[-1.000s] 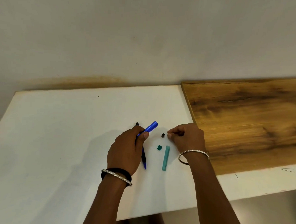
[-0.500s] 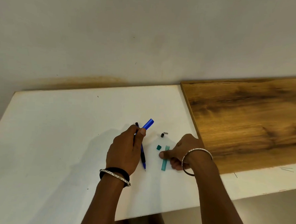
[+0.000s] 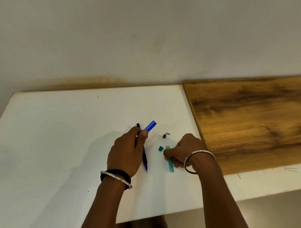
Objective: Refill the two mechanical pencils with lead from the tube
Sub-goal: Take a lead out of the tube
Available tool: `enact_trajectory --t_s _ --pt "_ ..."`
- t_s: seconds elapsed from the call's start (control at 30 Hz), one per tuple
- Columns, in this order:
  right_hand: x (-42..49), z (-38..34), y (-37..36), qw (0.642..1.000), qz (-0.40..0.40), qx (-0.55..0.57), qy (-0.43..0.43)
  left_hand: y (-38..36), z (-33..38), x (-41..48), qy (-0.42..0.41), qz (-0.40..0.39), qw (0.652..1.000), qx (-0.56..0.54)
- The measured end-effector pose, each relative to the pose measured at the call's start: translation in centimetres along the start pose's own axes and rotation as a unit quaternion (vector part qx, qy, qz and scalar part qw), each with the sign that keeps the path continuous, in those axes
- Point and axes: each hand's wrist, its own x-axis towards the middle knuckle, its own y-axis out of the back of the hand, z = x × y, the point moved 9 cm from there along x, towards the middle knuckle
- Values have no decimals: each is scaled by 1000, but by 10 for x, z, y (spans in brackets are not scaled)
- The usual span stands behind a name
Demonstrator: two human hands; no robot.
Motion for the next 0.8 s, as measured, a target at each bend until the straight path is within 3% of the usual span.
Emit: enact_trajectory --t_s 0.13,0.27,0.4,0.6,0.8 --pt "-4 -9 19 993 26 89 71 -4 3 0 11 -6 999 -36" --pt "-19 -30 37 943 46 281 171 -17 5 1 46 -58 988 -134" --pt "-25 -43 33 916 29 356 184 -26 10 0 56 -114 976 -178" --pt "-26 -49 28 882 -21 413 225 -14 5 2 64 -57 984 -156" --pt "-26 -48 21 846 -73 484 212 14 13 3 32 83 988 -122"
